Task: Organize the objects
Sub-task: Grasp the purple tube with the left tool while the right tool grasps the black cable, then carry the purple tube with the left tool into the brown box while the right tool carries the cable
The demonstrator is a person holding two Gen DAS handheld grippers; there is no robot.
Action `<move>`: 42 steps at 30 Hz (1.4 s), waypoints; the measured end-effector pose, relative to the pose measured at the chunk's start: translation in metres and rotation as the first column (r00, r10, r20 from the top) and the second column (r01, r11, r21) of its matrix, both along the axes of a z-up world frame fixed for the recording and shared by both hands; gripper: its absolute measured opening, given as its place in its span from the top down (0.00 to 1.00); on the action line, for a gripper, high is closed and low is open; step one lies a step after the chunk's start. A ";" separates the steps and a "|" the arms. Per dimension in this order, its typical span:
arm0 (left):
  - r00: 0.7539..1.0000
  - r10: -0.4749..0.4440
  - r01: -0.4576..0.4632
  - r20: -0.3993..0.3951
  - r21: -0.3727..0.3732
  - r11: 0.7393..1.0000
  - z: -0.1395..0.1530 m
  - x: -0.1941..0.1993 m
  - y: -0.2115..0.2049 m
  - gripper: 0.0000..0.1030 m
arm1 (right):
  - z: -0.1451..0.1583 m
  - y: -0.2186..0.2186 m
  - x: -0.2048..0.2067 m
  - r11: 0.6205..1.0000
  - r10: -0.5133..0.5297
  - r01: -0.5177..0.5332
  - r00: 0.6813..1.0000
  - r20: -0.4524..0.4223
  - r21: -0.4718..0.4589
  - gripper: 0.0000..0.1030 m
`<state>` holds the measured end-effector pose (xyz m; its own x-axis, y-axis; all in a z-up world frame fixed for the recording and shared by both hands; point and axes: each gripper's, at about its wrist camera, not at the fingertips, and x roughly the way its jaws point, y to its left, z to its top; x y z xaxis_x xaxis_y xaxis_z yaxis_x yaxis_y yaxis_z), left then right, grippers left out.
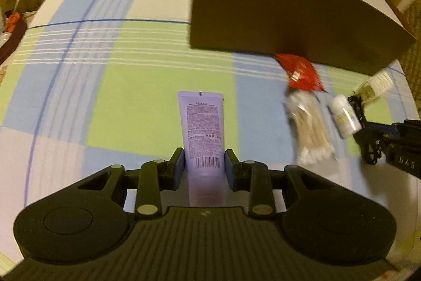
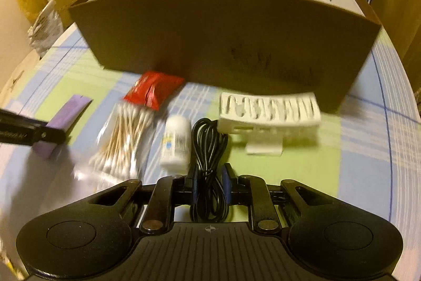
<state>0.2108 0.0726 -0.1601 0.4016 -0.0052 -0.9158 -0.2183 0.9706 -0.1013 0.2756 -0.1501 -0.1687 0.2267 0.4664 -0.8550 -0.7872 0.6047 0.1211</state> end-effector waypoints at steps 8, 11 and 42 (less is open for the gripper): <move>0.997 -0.077 0.077 -0.010 0.030 0.997 0.001 -0.018 -0.033 0.73 | 0.006 -0.034 -0.013 1.000 -0.009 0.009 1.000 -0.030 0.001 0.85; 0.998 -0.069 0.069 -0.011 0.037 0.997 0.001 -0.014 -0.035 0.72 | 0.006 -0.027 -0.009 1.000 -0.019 0.019 1.000 -0.005 0.004 0.77; 0.999 -0.036 0.038 -0.036 0.049 0.998 0.003 -0.021 -0.044 0.73 | 0.029 -0.045 -0.008 0.998 -0.009 0.010 0.999 -0.031 0.058 0.80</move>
<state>0.1899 0.0283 -0.1573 0.3697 0.0268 -0.9288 -0.1847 0.9818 -0.0452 0.2680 -0.1953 -0.1398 0.2051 0.5135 -0.8332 -0.7768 0.6033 0.1805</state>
